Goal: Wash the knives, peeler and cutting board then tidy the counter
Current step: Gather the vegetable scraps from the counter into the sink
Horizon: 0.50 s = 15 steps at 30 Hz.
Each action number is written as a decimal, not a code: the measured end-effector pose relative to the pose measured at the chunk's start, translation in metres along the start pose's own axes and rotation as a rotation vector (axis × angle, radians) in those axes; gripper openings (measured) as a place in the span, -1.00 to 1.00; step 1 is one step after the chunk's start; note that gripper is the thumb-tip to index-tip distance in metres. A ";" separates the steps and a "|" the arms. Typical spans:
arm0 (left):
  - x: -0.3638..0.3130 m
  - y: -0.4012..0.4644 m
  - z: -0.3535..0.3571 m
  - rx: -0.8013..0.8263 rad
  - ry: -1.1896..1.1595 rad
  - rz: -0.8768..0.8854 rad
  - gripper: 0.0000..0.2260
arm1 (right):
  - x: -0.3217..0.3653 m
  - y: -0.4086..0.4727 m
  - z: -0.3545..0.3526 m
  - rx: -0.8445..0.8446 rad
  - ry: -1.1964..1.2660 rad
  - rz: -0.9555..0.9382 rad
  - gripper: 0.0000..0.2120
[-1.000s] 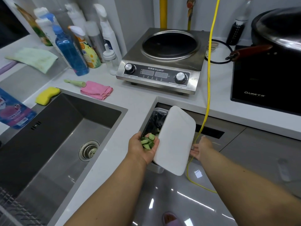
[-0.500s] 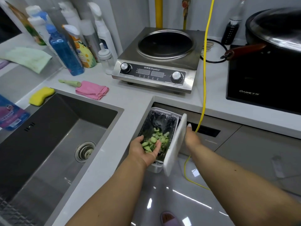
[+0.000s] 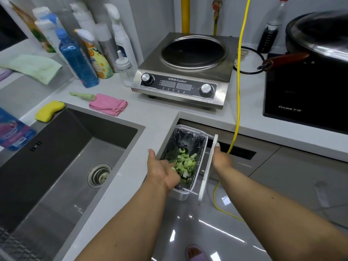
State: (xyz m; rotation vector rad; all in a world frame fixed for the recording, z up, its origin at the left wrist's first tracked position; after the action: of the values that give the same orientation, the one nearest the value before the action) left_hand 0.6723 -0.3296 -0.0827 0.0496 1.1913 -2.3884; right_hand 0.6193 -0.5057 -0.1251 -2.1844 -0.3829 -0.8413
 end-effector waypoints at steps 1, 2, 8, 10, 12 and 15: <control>-0.002 0.002 -0.003 0.010 0.020 -0.002 -0.11 | 0.001 -0.002 -0.001 0.001 0.015 0.011 -0.40; -0.003 0.003 -0.005 0.017 0.034 -0.001 -0.11 | 0.002 -0.004 -0.002 -0.007 -0.003 0.014 -0.40; -0.004 0.001 0.000 0.028 0.012 0.032 -0.14 | 0.034 -0.046 0.009 0.030 0.254 -0.561 -0.55; -0.003 0.002 0.004 0.032 -0.029 0.024 -0.15 | 0.043 -0.065 0.024 0.280 0.276 -0.658 -0.46; -0.004 0.001 0.006 0.031 -0.093 0.028 -0.15 | 0.044 -0.073 0.037 0.433 0.177 -0.711 -0.37; -0.009 -0.001 0.008 0.031 -0.136 0.068 -0.16 | 0.036 -0.064 0.043 0.438 -0.054 -0.664 -0.25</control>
State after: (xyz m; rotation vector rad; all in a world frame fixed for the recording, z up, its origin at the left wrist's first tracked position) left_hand 0.6813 -0.3314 -0.0745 -0.0600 1.0728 -2.3116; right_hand 0.6331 -0.4302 -0.0875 -1.6726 -1.2394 -0.9285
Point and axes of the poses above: each hand's wrist, its own y-axis towards the middle knuckle, its own z-axis out of the palm, x = y × z, the point moved 3 cm from there along y, towards the middle knuckle, and after that the axes turned 4 degrees about -z, right-handed, at the moved point
